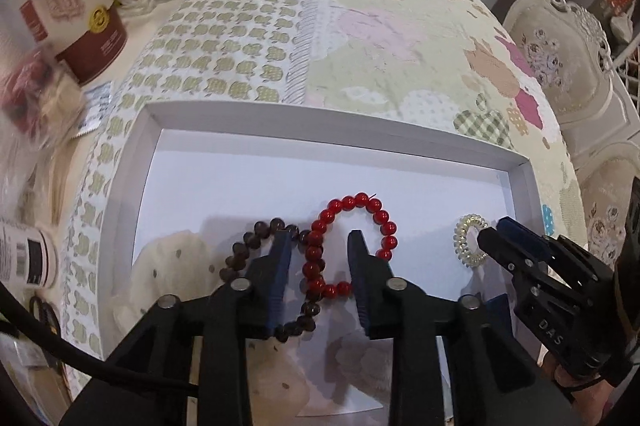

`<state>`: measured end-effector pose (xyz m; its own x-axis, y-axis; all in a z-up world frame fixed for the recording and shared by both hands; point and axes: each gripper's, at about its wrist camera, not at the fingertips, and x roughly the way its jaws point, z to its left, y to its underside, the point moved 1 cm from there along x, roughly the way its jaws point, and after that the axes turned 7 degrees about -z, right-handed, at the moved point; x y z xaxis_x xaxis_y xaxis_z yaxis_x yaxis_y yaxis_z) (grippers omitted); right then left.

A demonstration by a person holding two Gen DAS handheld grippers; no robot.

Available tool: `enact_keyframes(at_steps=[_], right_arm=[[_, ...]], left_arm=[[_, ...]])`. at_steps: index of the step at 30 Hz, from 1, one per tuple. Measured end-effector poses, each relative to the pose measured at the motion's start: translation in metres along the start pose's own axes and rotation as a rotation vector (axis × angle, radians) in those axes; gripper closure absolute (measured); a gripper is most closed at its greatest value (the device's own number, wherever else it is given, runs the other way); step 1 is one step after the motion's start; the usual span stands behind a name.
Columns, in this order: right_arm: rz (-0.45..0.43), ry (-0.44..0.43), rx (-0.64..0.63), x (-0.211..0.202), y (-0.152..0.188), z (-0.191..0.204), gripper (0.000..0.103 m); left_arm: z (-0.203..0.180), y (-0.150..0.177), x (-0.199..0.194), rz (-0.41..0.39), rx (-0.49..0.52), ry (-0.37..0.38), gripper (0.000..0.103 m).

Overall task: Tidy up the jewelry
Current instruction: 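Place the red bracelet in the tray with the left tool while the right tool places the gold tie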

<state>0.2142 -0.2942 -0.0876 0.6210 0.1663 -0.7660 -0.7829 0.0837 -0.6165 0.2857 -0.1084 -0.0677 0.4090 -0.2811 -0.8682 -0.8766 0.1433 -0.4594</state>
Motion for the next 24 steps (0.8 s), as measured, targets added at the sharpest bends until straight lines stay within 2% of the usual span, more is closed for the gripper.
enact_keyframes(at_steps=[1,4,9,14,24], right_arm=[[-0.008,-0.004,0.006,-0.003,0.000,0.000,0.069],[-0.027,-0.004,0.022,-0.013,0.002,-0.002,0.068],[-0.052,-0.011,0.044,-0.036,0.008,-0.001,0.067],[-0.080,-0.023,0.052,-0.062,0.016,0.006,0.061],[-0.117,-0.048,0.039,-0.108,0.039,0.031,0.055]], left_arm=[[0.000,0.002,-0.002,-0.004,0.005,-0.011,0.074],[-0.003,0.006,-0.010,-0.022,0.023,-0.034,0.074],[-0.008,0.013,-0.027,-0.050,0.032,-0.043,0.074],[-0.013,0.020,-0.052,-0.095,0.047,-0.056,0.074],[-0.019,0.056,-0.096,-0.148,0.066,-0.090,0.074]])
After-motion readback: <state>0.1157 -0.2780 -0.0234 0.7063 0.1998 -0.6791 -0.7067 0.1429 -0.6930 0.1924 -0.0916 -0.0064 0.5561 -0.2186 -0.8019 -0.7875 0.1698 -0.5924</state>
